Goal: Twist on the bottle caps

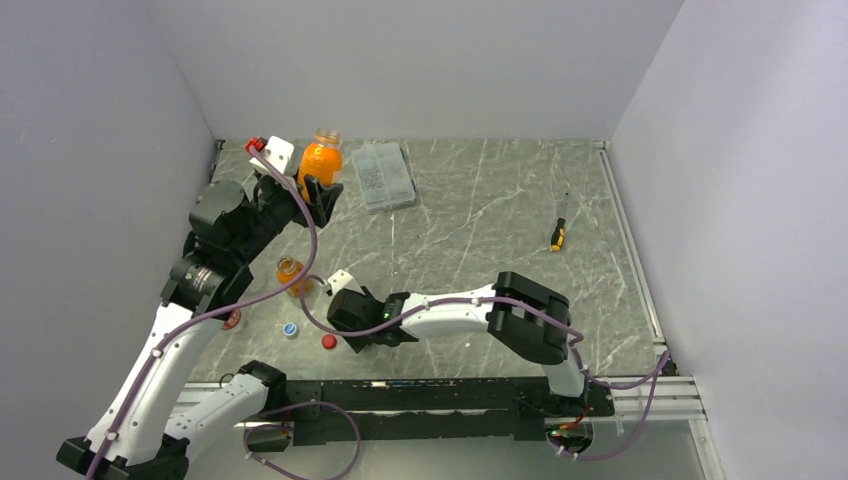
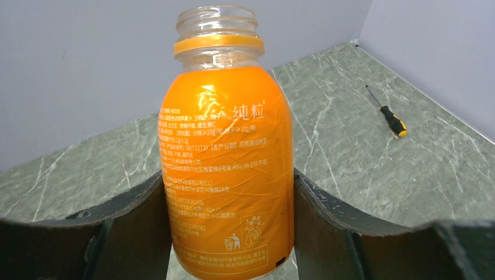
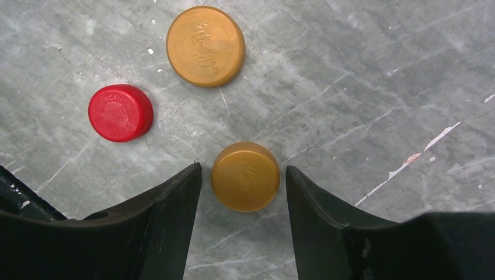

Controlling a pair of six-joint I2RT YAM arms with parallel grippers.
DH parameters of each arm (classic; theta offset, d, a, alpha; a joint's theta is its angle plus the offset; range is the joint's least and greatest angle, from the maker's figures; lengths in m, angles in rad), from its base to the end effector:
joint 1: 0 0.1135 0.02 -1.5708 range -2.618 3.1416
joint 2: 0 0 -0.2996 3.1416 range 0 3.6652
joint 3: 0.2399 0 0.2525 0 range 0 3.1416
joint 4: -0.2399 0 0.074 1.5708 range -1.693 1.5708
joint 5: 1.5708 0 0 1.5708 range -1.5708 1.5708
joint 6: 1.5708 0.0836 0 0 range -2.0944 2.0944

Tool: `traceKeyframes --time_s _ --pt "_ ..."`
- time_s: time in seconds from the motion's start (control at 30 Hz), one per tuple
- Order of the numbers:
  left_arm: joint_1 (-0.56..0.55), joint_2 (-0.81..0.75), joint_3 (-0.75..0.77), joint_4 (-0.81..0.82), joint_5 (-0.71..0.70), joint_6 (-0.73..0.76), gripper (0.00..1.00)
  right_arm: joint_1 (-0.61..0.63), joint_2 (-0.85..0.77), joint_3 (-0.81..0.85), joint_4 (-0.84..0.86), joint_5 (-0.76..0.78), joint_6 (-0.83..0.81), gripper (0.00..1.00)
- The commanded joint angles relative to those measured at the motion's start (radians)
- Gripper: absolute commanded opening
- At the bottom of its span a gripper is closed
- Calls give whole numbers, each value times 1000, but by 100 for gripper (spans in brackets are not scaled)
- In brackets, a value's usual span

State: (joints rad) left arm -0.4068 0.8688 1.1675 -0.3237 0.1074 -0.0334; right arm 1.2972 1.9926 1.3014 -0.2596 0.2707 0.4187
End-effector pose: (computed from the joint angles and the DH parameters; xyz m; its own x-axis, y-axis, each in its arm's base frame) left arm 0.1805 -0.0875 0.4678 -0.0394 -0.0192 -0.9990 0.4908 0.8705 -0.0361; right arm 0.1457 0.4365 0.1509 -0.5610 -0.5492 -0.6193 -0.7198 0.6931 0.0374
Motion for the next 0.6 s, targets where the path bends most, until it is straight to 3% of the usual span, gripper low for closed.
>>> traceKeyframes --time_s 0.0,0.3,0.57 --pt "5 5 18 35 4 13 44 5 9 41 -31 41 8 57" --pt "5 13 -5 22 52 67 44 -28 -55 0 -16 7 14 36" --pt "5 20 -48 23 252 94 43 -212 -381 -197 6 -201 52 29"
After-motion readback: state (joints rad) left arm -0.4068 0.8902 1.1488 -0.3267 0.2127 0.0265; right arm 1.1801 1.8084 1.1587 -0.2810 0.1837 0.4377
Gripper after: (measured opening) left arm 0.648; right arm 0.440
